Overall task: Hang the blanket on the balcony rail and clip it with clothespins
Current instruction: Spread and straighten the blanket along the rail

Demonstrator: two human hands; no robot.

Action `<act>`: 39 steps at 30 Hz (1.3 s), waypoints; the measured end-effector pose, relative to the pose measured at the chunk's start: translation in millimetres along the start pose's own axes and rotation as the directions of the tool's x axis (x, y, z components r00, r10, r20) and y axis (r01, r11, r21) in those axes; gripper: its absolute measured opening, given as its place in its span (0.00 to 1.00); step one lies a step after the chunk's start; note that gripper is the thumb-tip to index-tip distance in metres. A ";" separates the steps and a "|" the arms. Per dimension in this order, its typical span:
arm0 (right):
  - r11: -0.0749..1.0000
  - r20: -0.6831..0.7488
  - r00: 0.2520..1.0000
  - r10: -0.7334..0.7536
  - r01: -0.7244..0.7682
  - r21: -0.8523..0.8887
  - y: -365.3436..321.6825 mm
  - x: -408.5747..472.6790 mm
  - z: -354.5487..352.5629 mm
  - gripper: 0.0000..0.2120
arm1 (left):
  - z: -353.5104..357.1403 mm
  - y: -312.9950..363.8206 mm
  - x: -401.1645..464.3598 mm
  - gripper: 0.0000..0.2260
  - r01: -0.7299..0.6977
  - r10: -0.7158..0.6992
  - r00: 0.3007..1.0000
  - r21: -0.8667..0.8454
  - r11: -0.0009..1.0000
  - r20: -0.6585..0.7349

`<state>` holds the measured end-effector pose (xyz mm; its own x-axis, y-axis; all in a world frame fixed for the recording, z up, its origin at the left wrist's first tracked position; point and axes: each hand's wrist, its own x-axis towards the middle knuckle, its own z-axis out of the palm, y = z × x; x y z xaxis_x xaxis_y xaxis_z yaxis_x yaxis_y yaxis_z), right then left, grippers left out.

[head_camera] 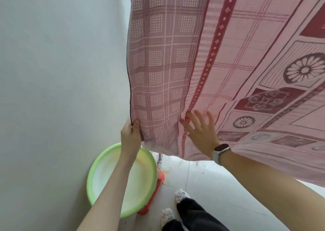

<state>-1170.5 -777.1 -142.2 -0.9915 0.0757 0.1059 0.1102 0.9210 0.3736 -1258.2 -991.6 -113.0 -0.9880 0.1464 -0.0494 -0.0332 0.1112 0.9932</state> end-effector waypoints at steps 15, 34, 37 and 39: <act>0.978 -0.328 0.945 0.006 0.063 0.201 33.9 -13.4 -21.9 0.20 | 8.7 25.3 56.0 0.03 -0.098 0.063 0.991 0.311 0.945 0.121; 0.989 -0.824 0.565 -0.034 0.137 0.053 107.7 116.8 -228.4 0.18 | 26.5 285.9 123.9 0.11 -0.399 0.427 0.904 -0.366 0.841 -0.006; 0.990 -0.858 0.513 -0.013 0.128 0.062 118.3 123.3 -248.4 0.17 | 26.3 309.5 128.3 0.10 -0.423 0.444 0.895 -0.378 0.823 -0.035; 0.992 -0.847 0.531 0.008 0.101 0.072 120.7 122.8 -248.9 0.17 | 26.6 314.0 128.9 0.10 -0.461 0.467 0.881 -0.361 0.810 -0.076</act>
<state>-1261.7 -751.8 145.3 -0.4671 -0.2764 0.8399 0.0043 0.9492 0.3148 -1391.9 -911.6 189.7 -0.8972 0.1066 0.4286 0.3740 -0.3327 0.8657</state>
